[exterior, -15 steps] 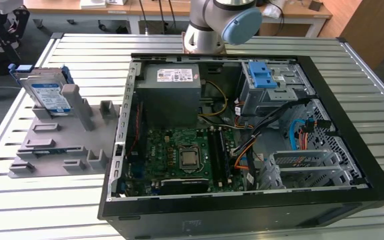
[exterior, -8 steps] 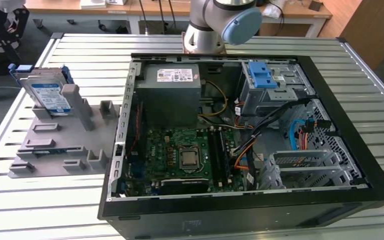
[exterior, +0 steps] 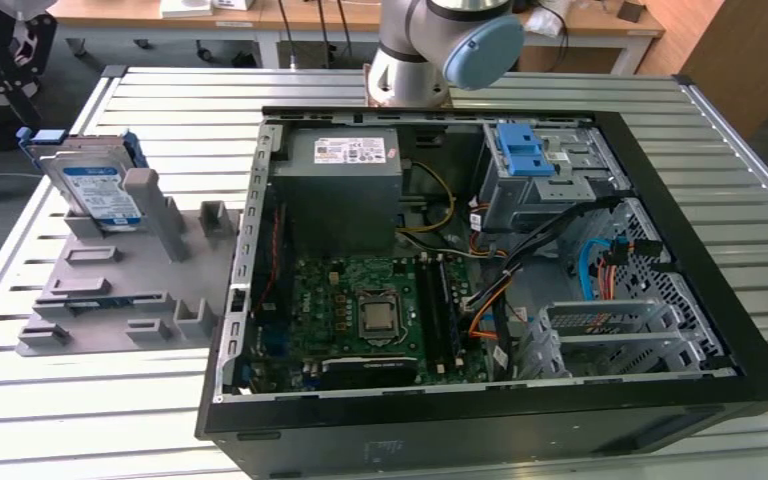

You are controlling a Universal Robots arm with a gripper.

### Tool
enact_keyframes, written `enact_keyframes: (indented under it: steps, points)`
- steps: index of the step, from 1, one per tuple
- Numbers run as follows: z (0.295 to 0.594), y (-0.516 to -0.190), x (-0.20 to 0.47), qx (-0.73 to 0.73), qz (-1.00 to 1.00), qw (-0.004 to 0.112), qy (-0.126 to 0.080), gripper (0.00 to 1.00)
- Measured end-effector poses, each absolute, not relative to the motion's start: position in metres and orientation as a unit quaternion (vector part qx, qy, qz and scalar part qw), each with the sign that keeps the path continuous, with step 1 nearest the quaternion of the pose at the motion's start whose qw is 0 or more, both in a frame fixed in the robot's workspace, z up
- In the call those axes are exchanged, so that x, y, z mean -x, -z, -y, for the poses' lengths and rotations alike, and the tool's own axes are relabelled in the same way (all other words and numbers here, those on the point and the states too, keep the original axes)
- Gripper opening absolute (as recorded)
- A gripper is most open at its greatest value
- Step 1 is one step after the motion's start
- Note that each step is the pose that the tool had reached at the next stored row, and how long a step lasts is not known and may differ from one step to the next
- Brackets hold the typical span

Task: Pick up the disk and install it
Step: 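Pick up the disk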

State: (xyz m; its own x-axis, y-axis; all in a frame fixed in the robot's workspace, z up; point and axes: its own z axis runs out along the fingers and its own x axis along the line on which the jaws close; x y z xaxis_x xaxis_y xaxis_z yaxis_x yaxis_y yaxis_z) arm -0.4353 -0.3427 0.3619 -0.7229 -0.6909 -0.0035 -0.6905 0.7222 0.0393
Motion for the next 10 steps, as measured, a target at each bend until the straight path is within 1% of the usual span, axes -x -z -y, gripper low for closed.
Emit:
enact_keyframes:
  steps: [10]
  points:
    - [0.3427, -0.3619, 0.4353, -0.428, 0.903, 0.005, 0.018, 0.11]
